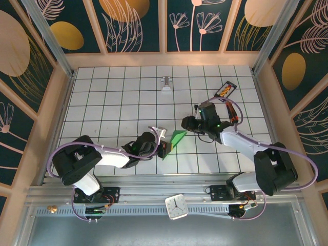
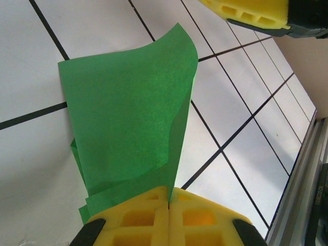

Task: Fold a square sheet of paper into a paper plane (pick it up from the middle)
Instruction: Fold the wing for the fifth time at the center of the table.

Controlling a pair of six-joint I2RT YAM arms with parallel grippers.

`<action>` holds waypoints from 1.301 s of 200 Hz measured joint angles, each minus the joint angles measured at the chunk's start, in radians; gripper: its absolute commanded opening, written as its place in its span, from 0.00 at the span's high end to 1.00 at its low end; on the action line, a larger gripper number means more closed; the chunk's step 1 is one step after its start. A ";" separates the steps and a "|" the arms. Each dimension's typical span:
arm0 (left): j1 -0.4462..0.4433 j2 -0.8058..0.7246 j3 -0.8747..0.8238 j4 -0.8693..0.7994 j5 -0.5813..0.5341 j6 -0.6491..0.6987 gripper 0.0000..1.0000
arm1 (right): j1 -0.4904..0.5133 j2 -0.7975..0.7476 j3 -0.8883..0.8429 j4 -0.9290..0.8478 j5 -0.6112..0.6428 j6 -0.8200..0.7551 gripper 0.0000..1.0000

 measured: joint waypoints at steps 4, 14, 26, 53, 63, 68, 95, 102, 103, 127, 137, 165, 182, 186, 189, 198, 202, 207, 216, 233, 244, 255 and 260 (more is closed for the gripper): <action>0.000 0.000 0.000 0.000 0.000 0.000 1.00 | 0.002 -0.003 0.003 -0.013 0.007 -0.003 0.62; 0.000 0.006 0.001 -0.001 -0.003 0.001 1.00 | 0.010 -0.017 0.008 -0.046 0.028 -0.007 0.61; 0.000 0.016 0.001 -0.003 -0.004 0.007 1.00 | 0.020 -0.038 0.008 -0.082 0.044 -0.005 0.61; 0.000 0.034 0.013 -0.031 -0.007 0.023 1.00 | 0.034 -0.083 -0.002 -0.109 0.061 -0.001 0.61; 0.000 0.039 0.019 -0.037 -0.007 0.027 1.00 | 0.035 -0.091 -0.006 -0.108 0.067 0.003 0.61; 0.000 0.041 0.021 -0.037 -0.006 0.027 1.00 | 0.035 -0.091 -0.008 -0.106 0.069 0.003 0.61; 0.002 0.051 0.022 -0.030 0.002 0.021 1.00 | 0.035 -0.082 -0.012 -0.090 0.065 0.005 0.61; 0.004 0.058 0.021 -0.024 0.011 0.015 1.00 | 0.035 -0.073 -0.011 -0.079 0.061 0.005 0.61; 0.004 0.059 0.021 -0.023 0.012 0.014 1.00 | 0.035 -0.072 -0.011 -0.078 0.061 0.005 0.61; 0.021 0.084 0.002 0.032 0.050 -0.026 1.00 | 0.035 -0.028 -0.008 -0.061 0.047 0.003 0.61; 0.031 0.092 -0.010 0.052 0.065 -0.042 1.00 | 0.035 -0.019 -0.008 -0.058 0.042 0.003 0.61; 0.052 0.095 -0.040 0.106 0.103 -0.084 1.00 | 0.051 -0.008 -0.008 -0.043 0.031 0.002 0.61; 0.068 0.099 -0.059 0.151 0.131 -0.109 1.00 | 0.058 0.000 -0.008 -0.028 0.019 0.002 0.61; 0.071 0.103 -0.063 0.162 0.136 -0.116 1.00 | 0.058 0.001 -0.008 -0.026 0.016 0.002 0.61; 0.076 0.108 -0.065 0.172 0.142 -0.121 1.00 | 0.059 0.001 -0.008 -0.025 0.014 0.002 0.61; 0.087 0.124 -0.074 0.197 0.157 -0.133 1.00 | 0.060 0.001 -0.008 -0.023 0.013 0.002 0.61; 0.092 0.129 -0.078 0.204 0.163 -0.142 1.00 | 0.060 0.001 -0.008 -0.023 0.013 0.002 0.61; 0.097 0.137 -0.083 0.211 0.169 -0.147 1.00 | 0.061 0.001 -0.008 -0.023 0.012 0.001 0.61; 0.105 0.148 -0.092 0.225 0.180 -0.159 1.00 | 0.061 0.001 -0.008 -0.024 0.012 -0.002 0.61; 0.109 0.164 -0.095 0.249 0.196 -0.174 1.00 | 0.061 0.001 -0.008 -0.027 0.013 -0.002 0.60; 0.109 0.172 -0.096 0.263 0.206 -0.184 1.00 | 0.061 0.002 -0.008 -0.034 0.013 -0.002 0.60; 0.111 0.177 -0.099 0.277 0.214 -0.195 1.00 | 0.063 0.003 -0.008 -0.041 0.015 0.001 0.60; 0.113 0.179 -0.102 0.284 0.219 -0.200 1.00 | 0.063 0.006 -0.008 -0.043 0.016 0.003 0.60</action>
